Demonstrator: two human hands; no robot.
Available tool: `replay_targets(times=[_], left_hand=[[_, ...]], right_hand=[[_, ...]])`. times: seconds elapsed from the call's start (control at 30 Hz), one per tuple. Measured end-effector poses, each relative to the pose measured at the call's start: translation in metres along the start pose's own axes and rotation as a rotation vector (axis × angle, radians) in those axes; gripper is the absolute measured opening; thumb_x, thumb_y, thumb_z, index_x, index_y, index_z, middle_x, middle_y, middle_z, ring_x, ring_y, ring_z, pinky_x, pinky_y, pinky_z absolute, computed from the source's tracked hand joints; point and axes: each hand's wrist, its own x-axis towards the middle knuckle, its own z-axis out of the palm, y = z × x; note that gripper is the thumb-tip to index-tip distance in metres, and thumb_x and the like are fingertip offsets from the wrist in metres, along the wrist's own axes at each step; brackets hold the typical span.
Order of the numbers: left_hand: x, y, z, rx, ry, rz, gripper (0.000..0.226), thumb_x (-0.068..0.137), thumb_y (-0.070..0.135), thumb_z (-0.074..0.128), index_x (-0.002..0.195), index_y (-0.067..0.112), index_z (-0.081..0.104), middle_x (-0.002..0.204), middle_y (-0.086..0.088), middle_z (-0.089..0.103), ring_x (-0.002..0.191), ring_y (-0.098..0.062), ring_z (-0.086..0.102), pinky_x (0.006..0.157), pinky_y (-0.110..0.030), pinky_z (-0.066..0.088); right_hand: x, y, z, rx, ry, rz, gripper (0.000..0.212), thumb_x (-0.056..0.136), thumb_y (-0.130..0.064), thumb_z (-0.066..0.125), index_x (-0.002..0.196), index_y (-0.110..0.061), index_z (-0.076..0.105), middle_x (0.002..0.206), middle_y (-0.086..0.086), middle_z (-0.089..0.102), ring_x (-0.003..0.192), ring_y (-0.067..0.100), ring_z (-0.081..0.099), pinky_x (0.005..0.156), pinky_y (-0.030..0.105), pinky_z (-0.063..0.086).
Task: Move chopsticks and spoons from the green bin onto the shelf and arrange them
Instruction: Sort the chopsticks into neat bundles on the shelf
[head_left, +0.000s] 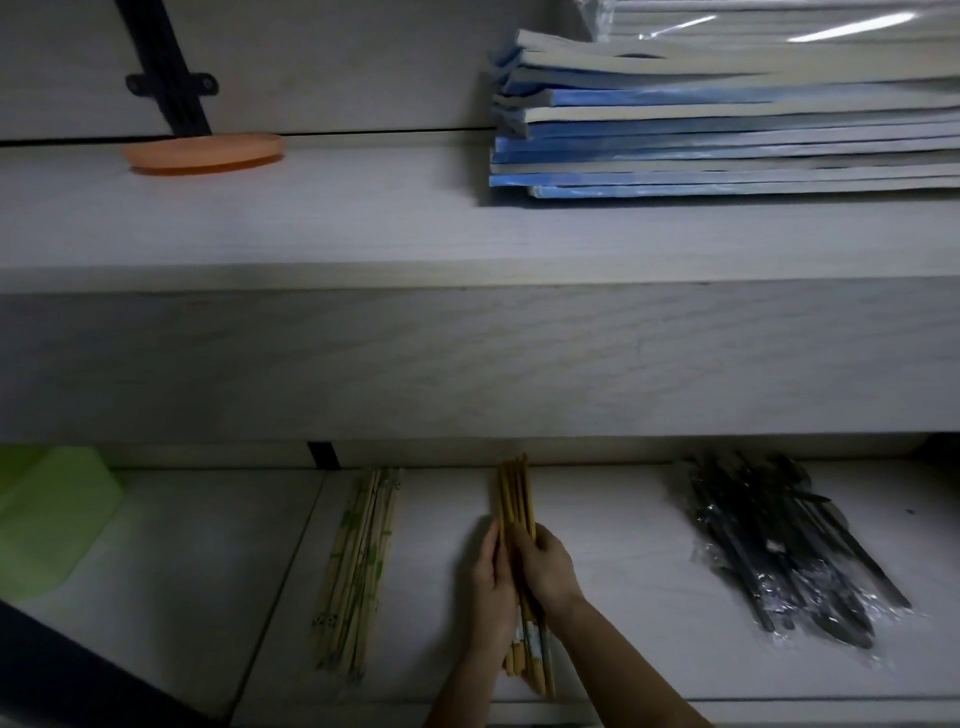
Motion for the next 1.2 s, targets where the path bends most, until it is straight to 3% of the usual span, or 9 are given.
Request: replay_targets(times=[0.2, 0.37, 0.5, 0.63, 0.9, 1.0, 1.07, 1.13, 1.2], left_hand=[[-0.003, 0.000, -0.001, 0.079, -0.023, 0.038, 0.045, 0.100, 0.005, 0.032, 0.144, 0.010, 0.032, 0.146, -0.008, 0.042, 0.126, -0.010, 0.043, 0.089, -0.006, 0.039], [-0.006, 0.000, -0.003, 0.184, -0.035, 0.093, 0.046, 0.100, 0.005, 0.032, 0.145, 0.011, 0.029, 0.148, -0.005, 0.038, 0.130, -0.008, 0.039, 0.097, -0.010, 0.032], [-0.004, -0.006, -0.007, 0.320, -0.038, 0.144, 0.048, 0.100, 0.008, 0.031, 0.147, 0.014, 0.025, 0.153, -0.003, 0.031, 0.137, -0.012, 0.034, 0.105, -0.015, 0.031], [-0.003, -0.010, -0.012, 0.478, -0.023, 0.171, 0.049, 0.100, 0.015, 0.031, 0.148, 0.019, 0.021, 0.156, 0.001, 0.024, 0.141, -0.012, 0.029, 0.115, -0.030, 0.032], [-0.004, -0.003, -0.014, 0.471, -0.077, 0.135, 0.049, 0.100, 0.011, 0.030, 0.148, 0.016, 0.022, 0.156, -0.001, 0.024, 0.141, -0.013, 0.028, 0.116, -0.028, 0.029], [-0.006, -0.002, -0.017, 0.446, -0.080, 0.138, 0.050, 0.100, 0.008, 0.029, 0.148, 0.014, 0.019, 0.157, -0.001, 0.018, 0.144, -0.014, 0.022, 0.117, -0.027, 0.025], [-0.006, -0.003, -0.018, 0.466, -0.072, 0.151, 0.051, 0.100, 0.008, 0.030, 0.148, 0.015, 0.019, 0.158, -0.001, 0.016, 0.145, -0.014, 0.018, 0.118, -0.028, 0.022], [-0.007, -0.002, -0.018, 0.453, -0.090, 0.145, 0.050, 0.100, 0.009, 0.030, 0.149, 0.015, 0.018, 0.159, 0.000, 0.015, 0.145, -0.014, 0.018, 0.119, -0.028, 0.020], [-0.008, 0.000, -0.017, 0.439, -0.108, 0.133, 0.050, 0.101, 0.009, 0.029, 0.149, 0.015, 0.019, 0.158, -0.001, 0.015, 0.145, -0.015, 0.018, 0.117, -0.026, 0.020]], right_hand=[[-0.006, 0.009, -0.005, 0.014, -0.015, -0.073, 0.041, 0.099, -0.020, 0.036, 0.140, -0.015, 0.037, 0.126, 0.010, 0.057, 0.113, 0.022, 0.058, 0.101, 0.044, 0.047], [-0.017, 0.009, -0.014, -0.003, -0.065, -0.122, 0.051, 0.100, -0.011, 0.033, 0.148, -0.015, 0.017, 0.148, 0.001, 0.033, 0.136, 0.016, 0.034, 0.116, 0.032, 0.026], [-0.018, 0.017, -0.022, -0.006, -0.057, -0.138, 0.052, 0.101, -0.013, 0.032, 0.149, -0.019, 0.014, 0.147, -0.005, 0.030, 0.132, 0.010, 0.035, 0.113, 0.026, 0.027], [-0.020, 0.027, -0.024, 0.011, -0.052, -0.126, 0.052, 0.101, -0.022, 0.033, 0.149, -0.023, 0.013, 0.154, 0.001, 0.025, 0.139, 0.017, 0.031, 0.118, 0.042, 0.025], [-0.019, 0.011, -0.017, 0.043, -0.097, -0.147, 0.052, 0.101, -0.022, 0.030, 0.149, -0.020, 0.011, 0.154, 0.000, 0.023, 0.140, 0.016, 0.027, 0.120, 0.037, 0.020], [-0.024, 0.012, -0.017, -0.021, -0.066, -0.170, 0.048, 0.101, -0.020, 0.030, 0.148, -0.019, 0.017, 0.146, 0.000, 0.033, 0.129, 0.011, 0.039, 0.113, 0.028, 0.031], [-0.029, 0.013, -0.018, -0.100, -0.011, -0.217, 0.040, 0.101, -0.016, 0.031, 0.141, -0.020, 0.028, 0.135, 0.002, 0.044, 0.113, 0.006, 0.048, 0.098, 0.010, 0.038], [-0.034, 0.013, -0.019, -0.232, -0.009, -0.299, 0.039, 0.100, -0.012, 0.032, 0.139, -0.020, 0.030, 0.123, -0.004, 0.045, 0.105, 0.001, 0.046, 0.084, -0.007, 0.032], [-0.035, 0.012, -0.020, -0.326, -0.016, -0.337, 0.042, 0.100, -0.011, 0.033, 0.141, -0.015, 0.029, 0.118, -0.006, 0.043, 0.104, 0.001, 0.043, 0.080, -0.011, 0.026]])
